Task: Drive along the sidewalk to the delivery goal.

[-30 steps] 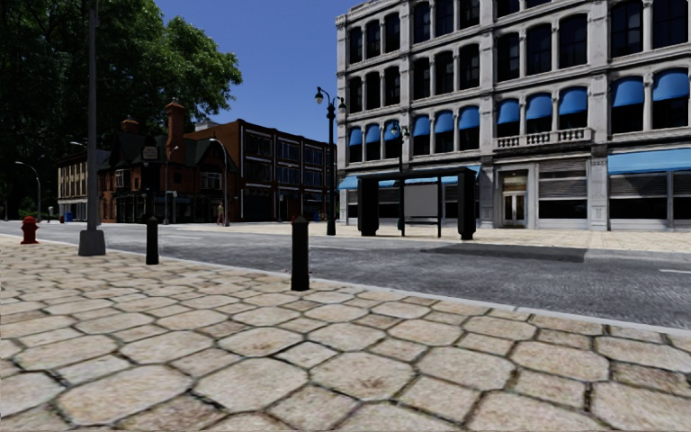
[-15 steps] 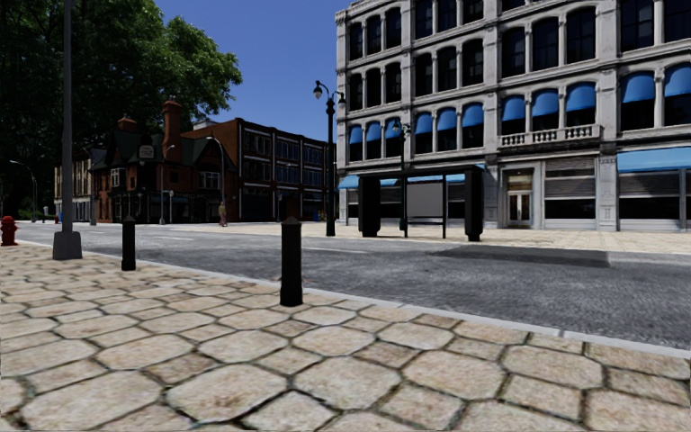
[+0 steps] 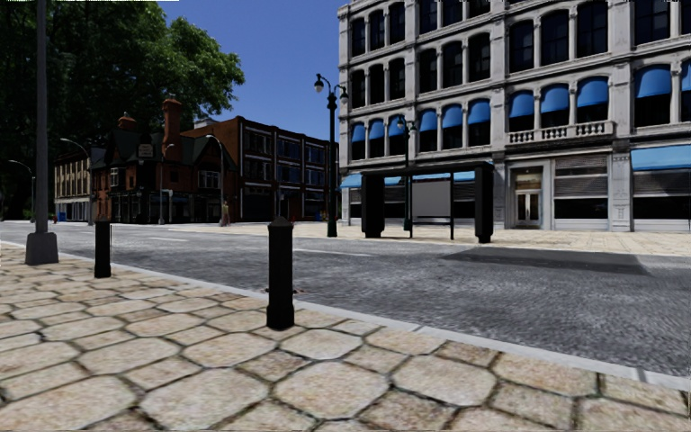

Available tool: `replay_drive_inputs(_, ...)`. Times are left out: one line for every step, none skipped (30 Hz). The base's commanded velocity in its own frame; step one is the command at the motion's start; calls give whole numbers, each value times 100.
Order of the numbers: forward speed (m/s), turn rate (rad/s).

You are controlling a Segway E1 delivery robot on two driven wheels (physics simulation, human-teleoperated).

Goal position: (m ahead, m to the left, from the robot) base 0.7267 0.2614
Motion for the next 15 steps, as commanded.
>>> replay_drive_inputs(118,58)
replay_drive_inputs(117,61)
replay_drive_inputs(117,61)
replay_drive_inputs(116,62)
replay_drive_inputs(115,62)
replay_drive_inputs(111,62)
replay_drive_inputs(111,62)
replay_drive_inputs(106,62)
replay_drive_inputs(94,62)
replay_drive_inputs(88,62)
replay_drive_inputs(88,62)
replay_drive_inputs(86,62)
replay_drive_inputs(86,62)
replay_drive_inputs(85,62)
replay_drive_inputs(85,62)
